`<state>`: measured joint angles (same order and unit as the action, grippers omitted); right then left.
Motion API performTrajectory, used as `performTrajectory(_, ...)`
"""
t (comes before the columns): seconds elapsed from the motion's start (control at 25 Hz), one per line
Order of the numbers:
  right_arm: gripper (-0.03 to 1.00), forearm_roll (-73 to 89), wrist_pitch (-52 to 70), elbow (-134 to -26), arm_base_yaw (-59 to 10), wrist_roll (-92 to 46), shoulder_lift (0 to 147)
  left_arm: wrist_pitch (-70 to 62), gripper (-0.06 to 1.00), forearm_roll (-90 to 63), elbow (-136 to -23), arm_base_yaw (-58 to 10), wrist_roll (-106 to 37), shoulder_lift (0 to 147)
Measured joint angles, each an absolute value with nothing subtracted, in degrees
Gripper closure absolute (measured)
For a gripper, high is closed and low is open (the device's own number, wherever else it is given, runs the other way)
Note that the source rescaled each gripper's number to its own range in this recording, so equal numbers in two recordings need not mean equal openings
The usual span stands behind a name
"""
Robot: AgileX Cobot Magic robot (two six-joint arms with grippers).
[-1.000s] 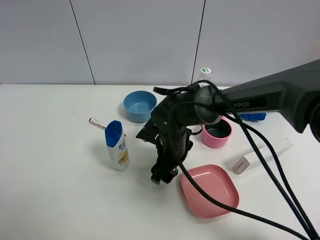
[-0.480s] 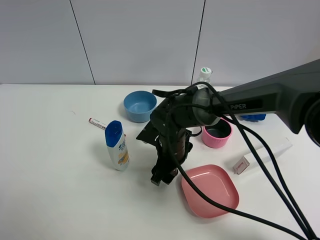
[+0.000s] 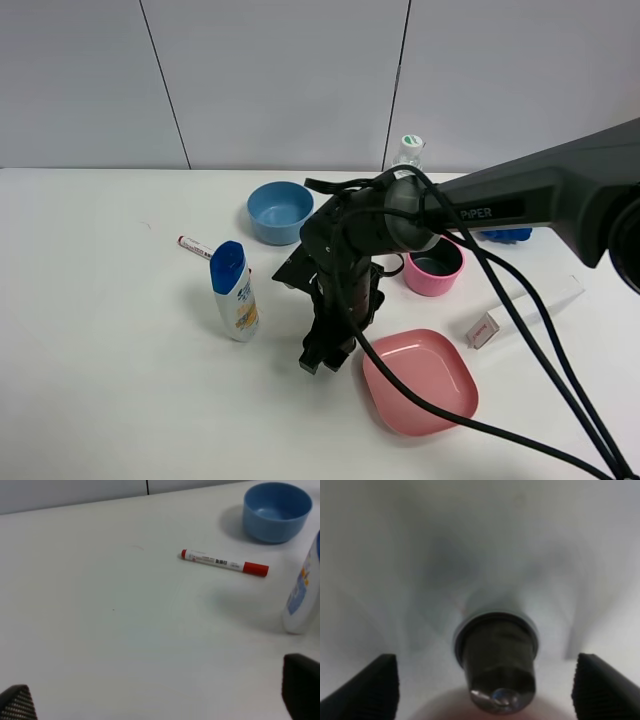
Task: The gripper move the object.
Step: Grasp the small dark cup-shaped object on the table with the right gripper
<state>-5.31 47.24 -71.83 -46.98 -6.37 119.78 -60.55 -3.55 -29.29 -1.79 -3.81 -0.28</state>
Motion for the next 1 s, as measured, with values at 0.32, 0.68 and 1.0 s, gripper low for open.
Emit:
performTrajectory(0.32,0.49,-5.4,47.6,-71.8,-47.0,-6.4,119.8,-60.6,-0.06,-3.5,-29.3,-1.8,-3.8,-0.3)
performTrajectory(0.68,0.76,-6.0,48.2,-71.8,-47.0,-6.4,119.8,-60.6,-0.06,-3.5,-29.3,-1.8,-3.8,-0.3)
performTrajectory(1.0,0.96,-6.1,48.2,-71.8,-47.0,-6.4,119.8,-60.6,-0.06,-3.5,-29.3,-1.8,-3.8,-0.3)
